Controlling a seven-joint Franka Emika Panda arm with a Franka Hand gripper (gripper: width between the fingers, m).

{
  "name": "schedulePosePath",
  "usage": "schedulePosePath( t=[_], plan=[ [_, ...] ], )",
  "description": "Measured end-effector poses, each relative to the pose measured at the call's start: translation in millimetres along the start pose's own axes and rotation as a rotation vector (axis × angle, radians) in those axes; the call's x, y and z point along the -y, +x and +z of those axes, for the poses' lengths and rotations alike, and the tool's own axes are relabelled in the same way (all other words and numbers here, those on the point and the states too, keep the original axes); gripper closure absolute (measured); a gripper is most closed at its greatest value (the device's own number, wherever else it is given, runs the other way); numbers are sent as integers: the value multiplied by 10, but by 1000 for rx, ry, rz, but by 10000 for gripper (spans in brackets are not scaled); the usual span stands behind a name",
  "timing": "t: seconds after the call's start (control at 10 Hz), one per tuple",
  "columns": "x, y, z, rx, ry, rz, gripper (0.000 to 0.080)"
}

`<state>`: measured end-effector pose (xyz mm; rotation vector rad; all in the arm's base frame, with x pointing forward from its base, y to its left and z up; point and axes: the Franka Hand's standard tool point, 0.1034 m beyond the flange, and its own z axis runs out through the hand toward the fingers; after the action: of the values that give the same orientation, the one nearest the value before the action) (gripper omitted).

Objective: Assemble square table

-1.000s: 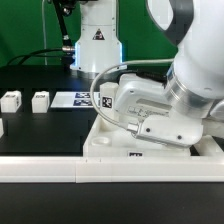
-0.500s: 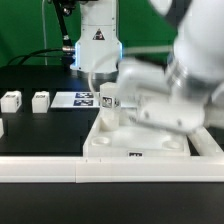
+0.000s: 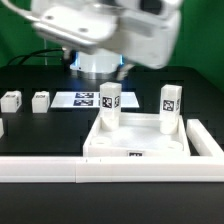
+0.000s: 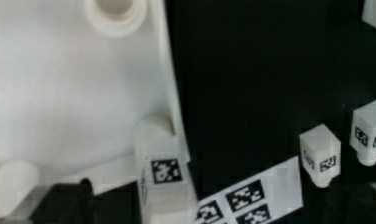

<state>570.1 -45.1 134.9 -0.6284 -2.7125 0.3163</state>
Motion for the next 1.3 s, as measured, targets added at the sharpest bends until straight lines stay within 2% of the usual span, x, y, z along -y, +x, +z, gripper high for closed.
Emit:
schedulePosePath(
  t=[0.1, 0.2, 0.5, 0.6, 0.7, 0.8, 0.9, 1.0, 1.3],
  plan=[
    [9, 71, 26, -27, 19, 106, 151],
    [-63, 72, 6, -23, 19, 154, 151],
    [-44, 68, 23, -25, 20, 362, 151],
    [98, 58, 54, -57, -20, 487, 151],
    [400, 56, 81, -63, -70, 604, 151],
    [683, 133, 136, -47, -103, 816, 151],
    [903, 239, 205, -40, -118, 993, 151],
    [982, 258, 203, -38, -106, 1144, 151],
    [927, 218, 254, -84, -93, 1279, 151]
  ],
)
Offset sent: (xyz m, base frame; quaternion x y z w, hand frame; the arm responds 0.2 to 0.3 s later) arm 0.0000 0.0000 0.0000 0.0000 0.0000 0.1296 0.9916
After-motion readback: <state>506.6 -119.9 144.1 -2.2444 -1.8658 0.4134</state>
